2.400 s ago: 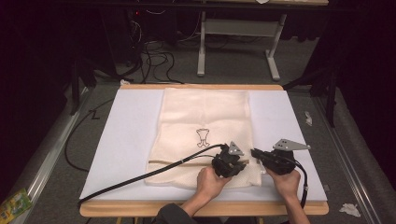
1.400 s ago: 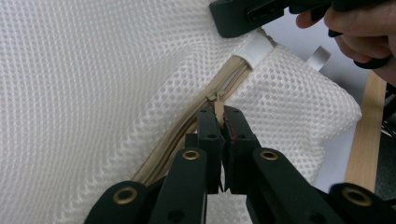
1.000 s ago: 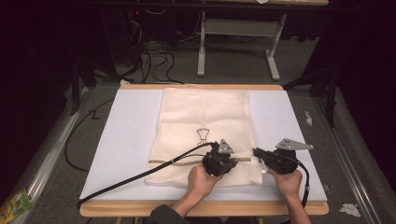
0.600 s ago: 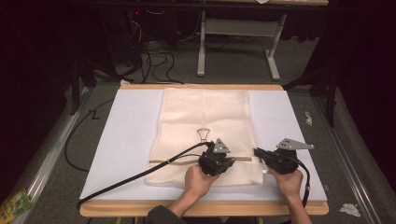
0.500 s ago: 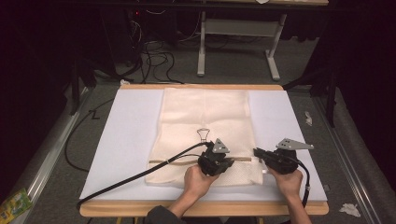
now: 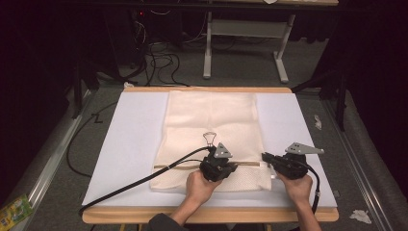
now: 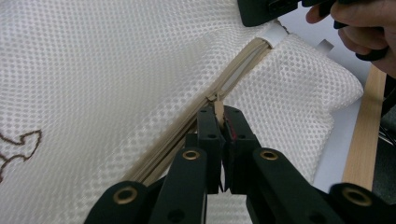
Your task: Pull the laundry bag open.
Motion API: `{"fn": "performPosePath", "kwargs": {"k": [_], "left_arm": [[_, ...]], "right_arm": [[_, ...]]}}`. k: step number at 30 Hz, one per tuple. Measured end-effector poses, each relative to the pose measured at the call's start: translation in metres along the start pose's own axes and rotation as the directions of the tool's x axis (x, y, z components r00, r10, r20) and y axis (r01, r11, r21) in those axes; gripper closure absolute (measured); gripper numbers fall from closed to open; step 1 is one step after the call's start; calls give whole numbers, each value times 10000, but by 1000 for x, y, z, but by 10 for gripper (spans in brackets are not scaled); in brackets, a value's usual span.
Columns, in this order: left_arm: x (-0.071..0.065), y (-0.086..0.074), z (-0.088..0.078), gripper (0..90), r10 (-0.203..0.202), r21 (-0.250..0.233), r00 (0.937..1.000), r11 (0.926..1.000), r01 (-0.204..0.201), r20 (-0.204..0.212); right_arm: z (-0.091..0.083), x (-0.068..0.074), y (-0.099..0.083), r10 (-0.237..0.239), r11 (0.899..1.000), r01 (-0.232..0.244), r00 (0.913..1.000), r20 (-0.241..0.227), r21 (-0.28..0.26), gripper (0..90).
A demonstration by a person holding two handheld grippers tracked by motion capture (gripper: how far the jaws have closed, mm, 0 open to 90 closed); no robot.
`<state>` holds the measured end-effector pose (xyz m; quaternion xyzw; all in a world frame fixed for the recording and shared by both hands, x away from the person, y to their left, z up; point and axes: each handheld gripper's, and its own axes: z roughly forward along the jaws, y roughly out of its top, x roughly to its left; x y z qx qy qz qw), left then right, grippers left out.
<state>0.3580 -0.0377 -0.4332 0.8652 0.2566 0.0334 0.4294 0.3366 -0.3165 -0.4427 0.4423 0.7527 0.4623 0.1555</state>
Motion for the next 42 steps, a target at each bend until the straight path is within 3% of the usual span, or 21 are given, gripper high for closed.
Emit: {"fn": "performPosePath", "kwargs": {"k": [42], "left_arm": [[20,-19,-29,872,-462,-238,9983,9987,453,-354]], "right_arm": [[-2,-6,-1,178,9998,-178,9997,157,9,890]]}}
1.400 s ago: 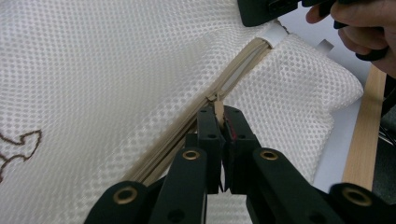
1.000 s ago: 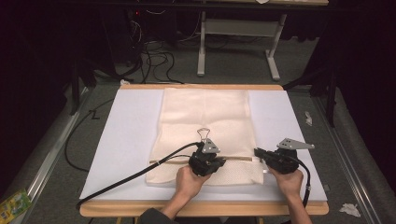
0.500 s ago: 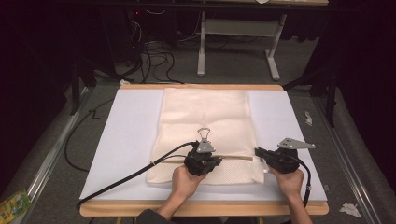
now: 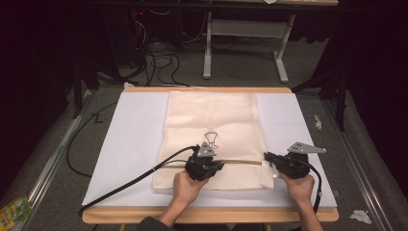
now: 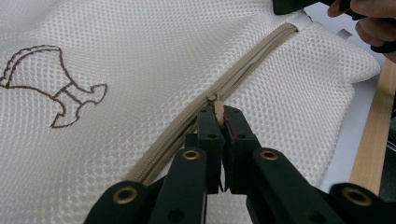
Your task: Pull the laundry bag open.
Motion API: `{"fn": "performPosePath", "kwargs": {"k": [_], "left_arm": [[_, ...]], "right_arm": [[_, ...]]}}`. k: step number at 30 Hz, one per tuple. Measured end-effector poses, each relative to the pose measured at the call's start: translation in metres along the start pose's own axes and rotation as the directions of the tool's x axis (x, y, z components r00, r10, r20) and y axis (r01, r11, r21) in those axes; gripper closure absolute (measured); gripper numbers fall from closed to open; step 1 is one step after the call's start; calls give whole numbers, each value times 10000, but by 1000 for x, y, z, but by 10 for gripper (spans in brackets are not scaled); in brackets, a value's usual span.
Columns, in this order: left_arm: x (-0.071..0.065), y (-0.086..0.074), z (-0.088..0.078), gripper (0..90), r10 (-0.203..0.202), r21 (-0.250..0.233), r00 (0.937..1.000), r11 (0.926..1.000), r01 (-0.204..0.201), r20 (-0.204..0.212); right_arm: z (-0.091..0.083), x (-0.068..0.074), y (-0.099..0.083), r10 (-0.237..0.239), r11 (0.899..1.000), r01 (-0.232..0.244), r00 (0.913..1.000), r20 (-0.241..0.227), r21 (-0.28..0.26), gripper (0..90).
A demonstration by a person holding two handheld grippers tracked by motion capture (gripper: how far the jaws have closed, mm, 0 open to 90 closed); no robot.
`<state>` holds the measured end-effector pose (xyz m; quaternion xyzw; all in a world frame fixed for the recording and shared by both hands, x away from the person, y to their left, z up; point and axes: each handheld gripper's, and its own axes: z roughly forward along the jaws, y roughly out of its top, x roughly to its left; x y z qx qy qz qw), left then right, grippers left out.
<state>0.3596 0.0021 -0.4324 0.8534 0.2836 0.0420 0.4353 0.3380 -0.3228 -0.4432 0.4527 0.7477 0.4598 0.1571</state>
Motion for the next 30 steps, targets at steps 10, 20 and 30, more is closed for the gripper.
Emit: {"fn": "performPosePath", "kwargs": {"k": [10,20,30], "left_arm": [[2,-2,-5,872,-19,-40,9999,10000,18,-102],[5,-3,-7,872,-60,-183,10000,9998,59,-49],[8,-6,-11,872,-123,-261,9999,9996,121,-74]], "right_arm": [[-2,-1,0,46,10000,-46,10000,-16,34,890],[-1,0,1,21,10000,-21,10000,-65,56,890],[-1,-1,1,22,10000,-22,10000,-57,38,889]]}}
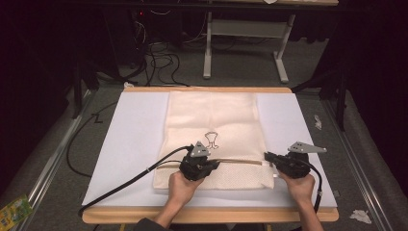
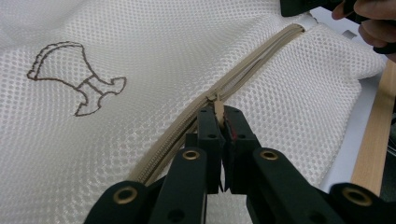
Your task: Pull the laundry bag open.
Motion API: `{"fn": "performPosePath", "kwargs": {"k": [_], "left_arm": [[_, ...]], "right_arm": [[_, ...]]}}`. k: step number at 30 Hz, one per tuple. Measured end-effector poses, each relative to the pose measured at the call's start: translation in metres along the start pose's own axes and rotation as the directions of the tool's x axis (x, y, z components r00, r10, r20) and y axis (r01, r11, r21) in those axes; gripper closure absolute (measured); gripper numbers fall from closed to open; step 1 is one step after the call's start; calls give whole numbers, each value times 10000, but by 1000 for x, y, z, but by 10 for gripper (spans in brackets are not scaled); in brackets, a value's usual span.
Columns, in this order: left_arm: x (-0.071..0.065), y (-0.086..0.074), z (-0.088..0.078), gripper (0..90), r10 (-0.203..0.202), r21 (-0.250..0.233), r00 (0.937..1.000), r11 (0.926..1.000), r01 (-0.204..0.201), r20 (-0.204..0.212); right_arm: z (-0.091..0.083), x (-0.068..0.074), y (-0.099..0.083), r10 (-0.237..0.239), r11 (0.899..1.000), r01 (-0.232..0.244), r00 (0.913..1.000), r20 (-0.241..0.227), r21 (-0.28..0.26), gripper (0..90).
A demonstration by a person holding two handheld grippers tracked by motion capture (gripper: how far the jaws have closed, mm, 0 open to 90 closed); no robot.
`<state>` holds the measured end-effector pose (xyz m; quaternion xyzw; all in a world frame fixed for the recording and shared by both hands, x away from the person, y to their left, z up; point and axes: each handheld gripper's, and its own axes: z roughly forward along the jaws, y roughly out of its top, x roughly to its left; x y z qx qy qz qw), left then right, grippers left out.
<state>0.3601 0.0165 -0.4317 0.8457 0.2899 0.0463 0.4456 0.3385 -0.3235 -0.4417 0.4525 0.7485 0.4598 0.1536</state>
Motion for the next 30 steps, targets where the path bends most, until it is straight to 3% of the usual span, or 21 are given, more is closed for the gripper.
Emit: {"fn": "performPosePath", "kwargs": {"k": [23,30], "left_arm": [[4,-1,-6,872,-121,-140,9999,9998,121,-45],[10,-6,-11,872,-253,-165,9996,9996,250,-159]], "right_arm": [[-1,0,1,-30,10000,30,10000,11,26,889],[-1,-3,-2,154,9999,-154,9998,88,70,890]]}}
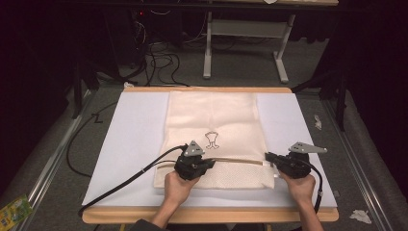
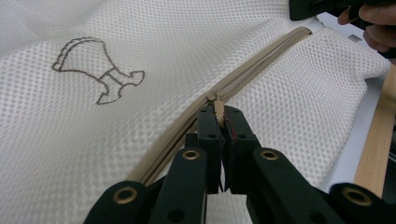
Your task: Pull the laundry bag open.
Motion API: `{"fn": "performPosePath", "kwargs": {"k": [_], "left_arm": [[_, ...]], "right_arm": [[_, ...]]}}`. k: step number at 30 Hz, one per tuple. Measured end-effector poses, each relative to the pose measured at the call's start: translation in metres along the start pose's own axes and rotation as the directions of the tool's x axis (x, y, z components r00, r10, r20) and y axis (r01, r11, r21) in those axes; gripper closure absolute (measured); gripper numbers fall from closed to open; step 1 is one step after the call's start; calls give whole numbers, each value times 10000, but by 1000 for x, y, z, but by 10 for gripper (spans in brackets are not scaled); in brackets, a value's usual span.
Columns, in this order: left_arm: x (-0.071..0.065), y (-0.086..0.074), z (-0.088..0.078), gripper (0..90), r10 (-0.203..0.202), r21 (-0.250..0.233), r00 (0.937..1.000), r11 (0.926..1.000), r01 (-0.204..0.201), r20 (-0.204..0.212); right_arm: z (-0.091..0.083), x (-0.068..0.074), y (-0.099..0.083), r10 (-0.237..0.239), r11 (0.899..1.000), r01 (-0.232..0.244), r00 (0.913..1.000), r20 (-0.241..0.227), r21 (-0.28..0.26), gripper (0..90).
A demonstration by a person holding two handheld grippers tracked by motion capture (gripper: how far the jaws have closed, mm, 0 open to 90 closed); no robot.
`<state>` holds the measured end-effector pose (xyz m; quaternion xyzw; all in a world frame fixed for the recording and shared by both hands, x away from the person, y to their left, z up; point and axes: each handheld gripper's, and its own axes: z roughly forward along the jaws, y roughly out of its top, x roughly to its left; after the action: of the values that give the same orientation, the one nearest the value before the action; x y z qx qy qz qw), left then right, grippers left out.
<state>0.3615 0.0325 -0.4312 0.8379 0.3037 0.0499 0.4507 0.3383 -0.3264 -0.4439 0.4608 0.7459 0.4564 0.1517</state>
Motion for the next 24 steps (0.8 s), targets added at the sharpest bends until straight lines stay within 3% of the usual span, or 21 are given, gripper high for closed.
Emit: {"fn": "performPosePath", "kwargs": {"k": [10,15,24], "left_arm": [[7,-7,-7,872,-211,-124,9997,9997,212,76],[10,-9,-12,872,-194,-85,9997,9998,193,-174],[12,-12,-15,872,-265,-89,9996,9996,264,-136]], "right_arm": [[0,1,4,-3,10000,3,10000,3,-32,890],[-2,-1,4,-1,10000,1,10000,87,-6,889],[-3,-2,5,36,10000,-35,9999,121,-91,889]]}}
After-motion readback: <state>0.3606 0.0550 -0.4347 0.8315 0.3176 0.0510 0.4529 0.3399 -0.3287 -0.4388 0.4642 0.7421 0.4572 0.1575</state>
